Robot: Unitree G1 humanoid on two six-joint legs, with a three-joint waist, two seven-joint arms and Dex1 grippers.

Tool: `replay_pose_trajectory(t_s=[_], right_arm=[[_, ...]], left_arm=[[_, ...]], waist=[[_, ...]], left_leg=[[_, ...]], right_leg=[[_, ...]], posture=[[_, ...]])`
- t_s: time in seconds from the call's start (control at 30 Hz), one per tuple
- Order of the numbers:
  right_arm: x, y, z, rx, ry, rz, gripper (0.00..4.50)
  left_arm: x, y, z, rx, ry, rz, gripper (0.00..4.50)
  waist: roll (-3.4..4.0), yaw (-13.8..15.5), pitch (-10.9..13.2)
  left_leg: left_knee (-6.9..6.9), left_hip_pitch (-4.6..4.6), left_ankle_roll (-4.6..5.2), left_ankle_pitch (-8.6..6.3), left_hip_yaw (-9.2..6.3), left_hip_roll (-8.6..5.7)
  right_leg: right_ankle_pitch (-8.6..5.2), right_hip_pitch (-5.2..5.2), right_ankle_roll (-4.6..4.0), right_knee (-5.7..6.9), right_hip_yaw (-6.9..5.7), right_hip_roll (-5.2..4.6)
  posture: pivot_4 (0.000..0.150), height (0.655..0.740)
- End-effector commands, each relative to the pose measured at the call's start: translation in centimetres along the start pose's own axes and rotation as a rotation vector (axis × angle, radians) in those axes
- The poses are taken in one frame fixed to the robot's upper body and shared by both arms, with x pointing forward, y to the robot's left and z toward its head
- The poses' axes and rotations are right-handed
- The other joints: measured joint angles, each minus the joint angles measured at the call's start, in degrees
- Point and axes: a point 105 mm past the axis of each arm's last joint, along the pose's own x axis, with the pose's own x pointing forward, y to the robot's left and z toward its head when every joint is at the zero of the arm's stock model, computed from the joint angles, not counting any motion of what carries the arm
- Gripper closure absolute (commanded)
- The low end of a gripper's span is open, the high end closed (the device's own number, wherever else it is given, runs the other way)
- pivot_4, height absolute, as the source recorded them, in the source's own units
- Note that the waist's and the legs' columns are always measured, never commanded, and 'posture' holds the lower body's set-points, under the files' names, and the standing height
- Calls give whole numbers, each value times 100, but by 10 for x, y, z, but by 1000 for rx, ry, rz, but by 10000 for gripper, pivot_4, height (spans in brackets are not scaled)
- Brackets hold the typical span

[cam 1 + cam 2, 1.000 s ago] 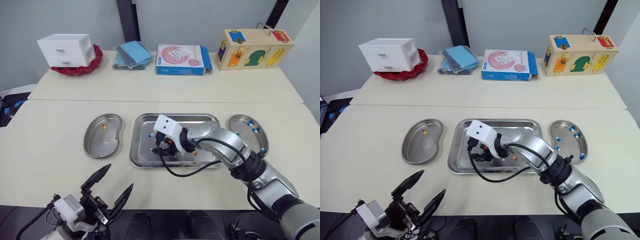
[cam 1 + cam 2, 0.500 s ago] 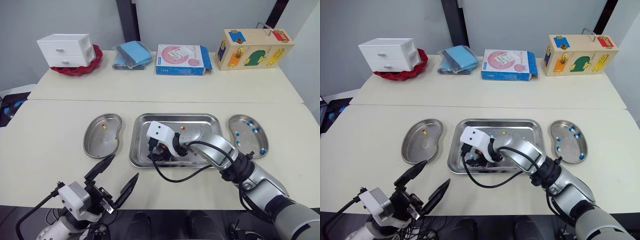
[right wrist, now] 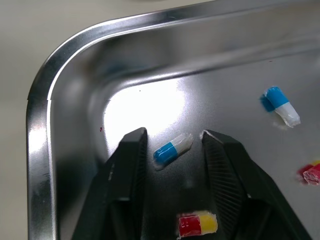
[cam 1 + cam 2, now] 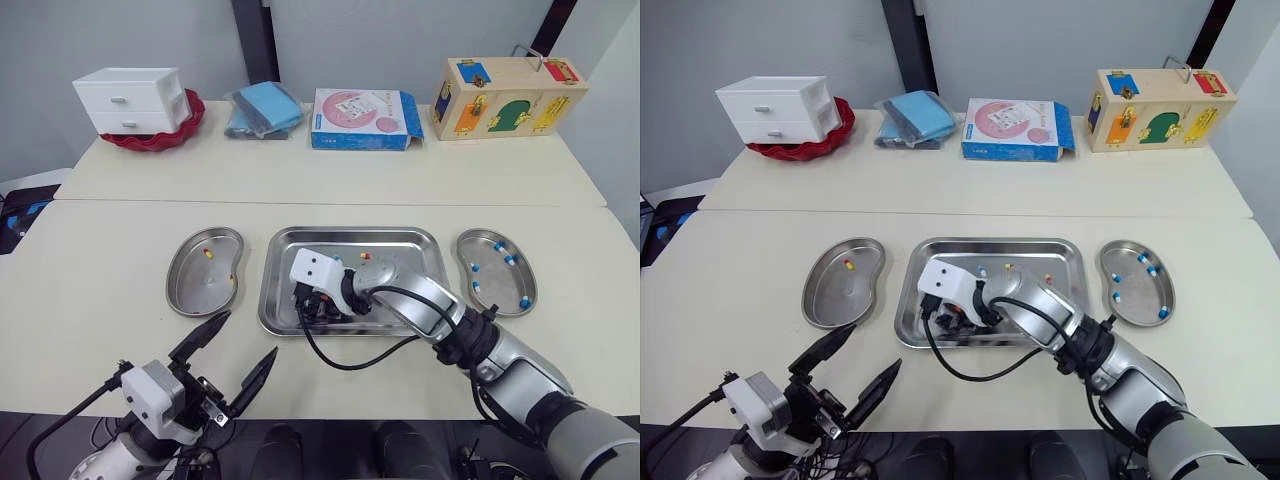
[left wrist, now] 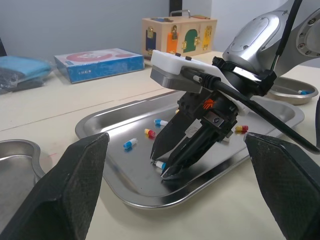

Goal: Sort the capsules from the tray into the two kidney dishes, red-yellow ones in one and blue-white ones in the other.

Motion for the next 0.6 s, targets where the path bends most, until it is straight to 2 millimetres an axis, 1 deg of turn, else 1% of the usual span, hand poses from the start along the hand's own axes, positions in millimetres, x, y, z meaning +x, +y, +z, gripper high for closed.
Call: replay_pose_trajectory(t_s=[0.03, 0.13, 0.17, 0.37, 0.53, 0.6], right_arm=[[0, 3, 6, -23, -24, 10, 35622], [-1, 1, 6, -27, -28, 3, 43054], [-2, 0, 6, -28, -30, 3, 44841], [-5, -2, 11, -25, -61, 0, 44841], [-11, -5, 25, -26, -122, -5, 44841], [-15, -5, 29, -18, -138, 4, 41205]], left_arm=[[2, 3, 10, 35, -23, -6, 0], [1, 6, 10, 42, -22, -4, 0], [1, 7, 10, 45, -21, -4, 0], [-1, 11, 9, 54, -18, -5, 0], [-3, 9, 7, 52, -18, -12, 0], [-7, 10, 4, 50, -12, -12, 0]], waist=[[0, 0, 0], [0, -1, 0], [0, -1, 0], [0, -1, 0], [0, -1, 1], [0, 0, 1]], left_leg=[[0, 0, 0, 0, 0, 0], [-1, 0, 0, 0, 0, 0], [-2, 0, 0, 0, 0, 0], [-3, -2, 0, 0, 1, 0], [-4, -4, 0, 0, 1, 0], [-5, -5, 0, 0, 2, 0]], right_leg=[[0, 0, 0, 0, 0, 0], [0, -2, 0, 0, 0, 0], [0, -2, 0, 0, 0, 0], [0, -4, 0, -1, 0, 0], [0, -7, 0, -1, 1, 0], [0, -8, 0, -2, 1, 0]], posture=[[1500, 7400], [1500, 7400], [1500, 7400], [1500, 7400], [1500, 7400], [1500, 7400]])
